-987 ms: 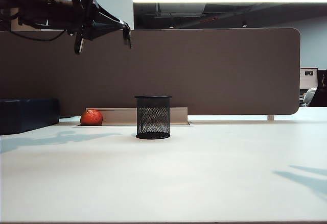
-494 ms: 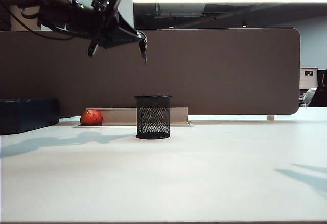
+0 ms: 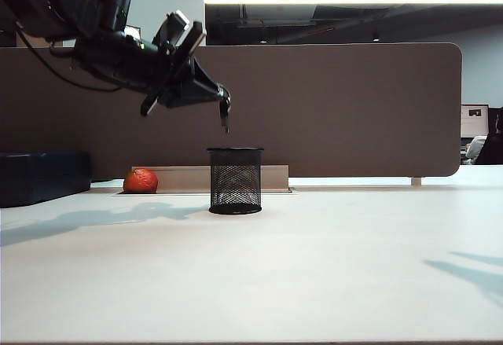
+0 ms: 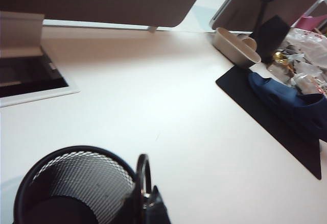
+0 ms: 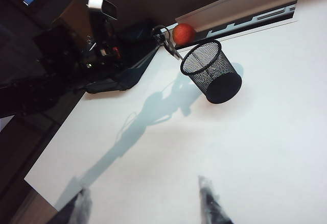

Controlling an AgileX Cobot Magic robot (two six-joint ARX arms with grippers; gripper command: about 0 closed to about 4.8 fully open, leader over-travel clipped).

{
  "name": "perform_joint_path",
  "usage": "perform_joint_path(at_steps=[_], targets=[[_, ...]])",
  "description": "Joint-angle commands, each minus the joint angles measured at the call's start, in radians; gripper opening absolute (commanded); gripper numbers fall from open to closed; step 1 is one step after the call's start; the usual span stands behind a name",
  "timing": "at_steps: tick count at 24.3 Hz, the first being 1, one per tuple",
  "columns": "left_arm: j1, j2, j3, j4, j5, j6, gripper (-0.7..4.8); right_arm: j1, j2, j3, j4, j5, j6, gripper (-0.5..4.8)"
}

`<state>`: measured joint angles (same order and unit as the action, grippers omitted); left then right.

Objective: Pick up a bunch of keys from the table, then put them into the black basket.

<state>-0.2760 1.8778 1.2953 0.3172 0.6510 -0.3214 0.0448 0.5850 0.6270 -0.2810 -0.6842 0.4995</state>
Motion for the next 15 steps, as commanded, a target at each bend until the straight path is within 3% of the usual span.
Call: perform_joint_path(at_steps=[1,15], targets=[[-0.001,0.025,0.004,0.014,-0.004,0.027,-0.06,0.001,0.011,0.005,0.017,-0.002,-0.006,2.74],[-0.001,0.1,0.06,0.019,-0.056,0.057,-0.06,0.002,0.052,0.005,0.031,-0.017,-0.005,2.74]])
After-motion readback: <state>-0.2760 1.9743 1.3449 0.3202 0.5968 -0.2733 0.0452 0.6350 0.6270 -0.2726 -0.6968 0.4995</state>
